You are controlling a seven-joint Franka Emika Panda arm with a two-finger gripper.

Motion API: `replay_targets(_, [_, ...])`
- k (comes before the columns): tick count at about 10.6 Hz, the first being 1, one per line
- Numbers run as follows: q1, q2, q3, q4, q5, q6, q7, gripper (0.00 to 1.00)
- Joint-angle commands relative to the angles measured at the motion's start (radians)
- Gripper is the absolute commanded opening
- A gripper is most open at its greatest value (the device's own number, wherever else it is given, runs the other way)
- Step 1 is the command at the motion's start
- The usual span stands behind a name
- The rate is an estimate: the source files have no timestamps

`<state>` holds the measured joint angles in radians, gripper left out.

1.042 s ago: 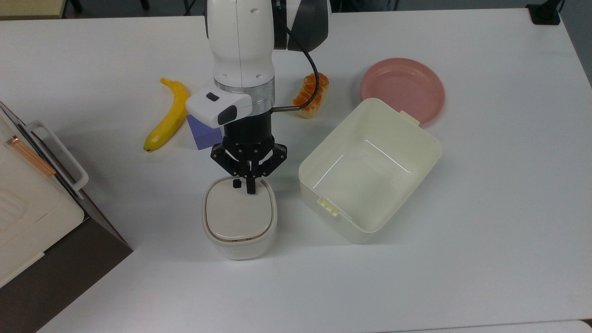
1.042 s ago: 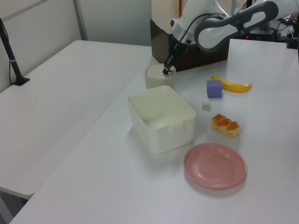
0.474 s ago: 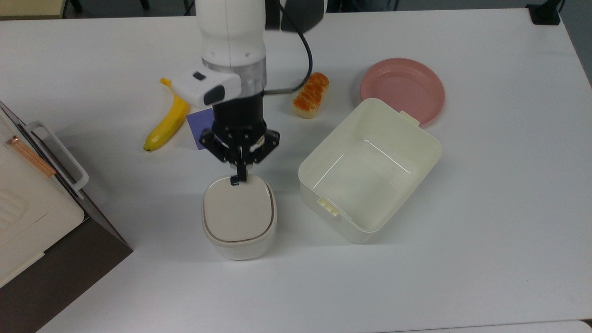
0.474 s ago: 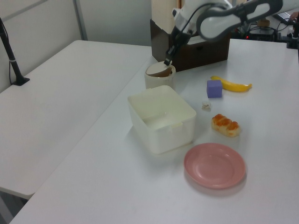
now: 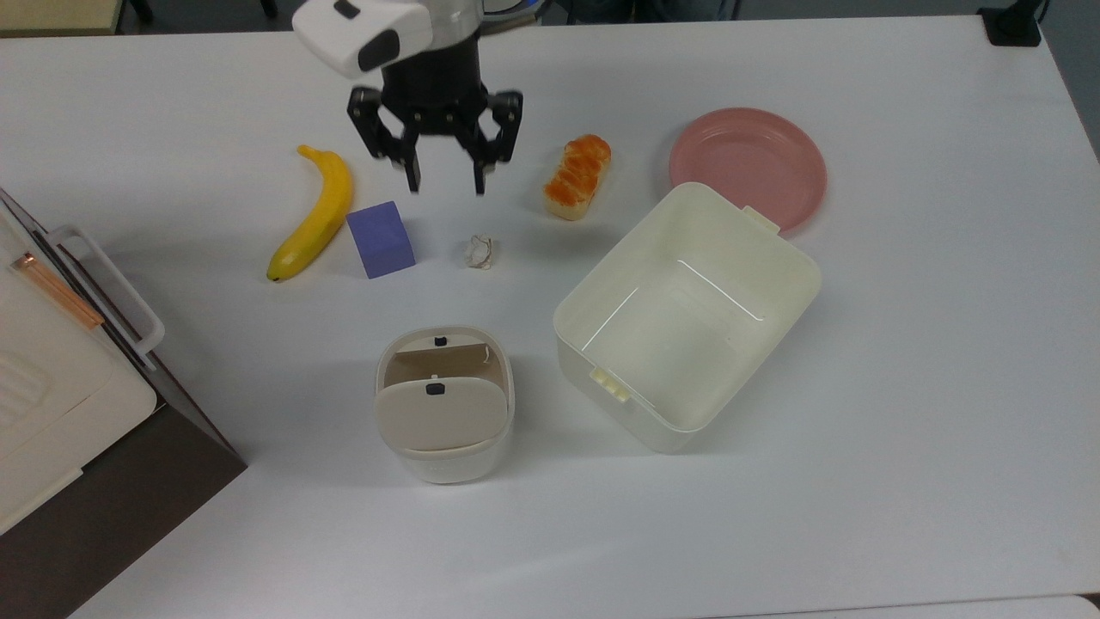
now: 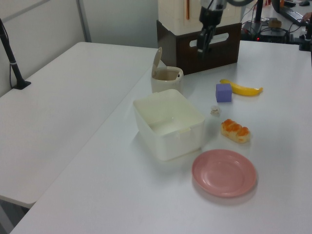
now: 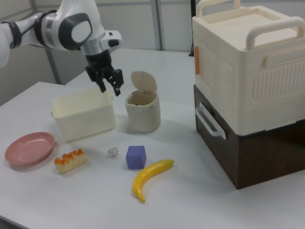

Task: Open the trash can
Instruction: 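Lift the gripper up away from the opened trash can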

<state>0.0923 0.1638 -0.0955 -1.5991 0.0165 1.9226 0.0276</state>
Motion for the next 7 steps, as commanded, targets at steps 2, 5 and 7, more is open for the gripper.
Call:
replay_targets(2, [0.003,-0.067,-0.006,-0.03,-0.016,-0.132,-0.041,1.0])
replay_targets(5, [-0.009,-0.073,-0.004,-0.027,-0.015,-0.171,-0.04,1.0])
replay_targets(7, [-0.009,-0.075,-0.003,-0.027,-0.013,-0.175,-0.038,1.0])
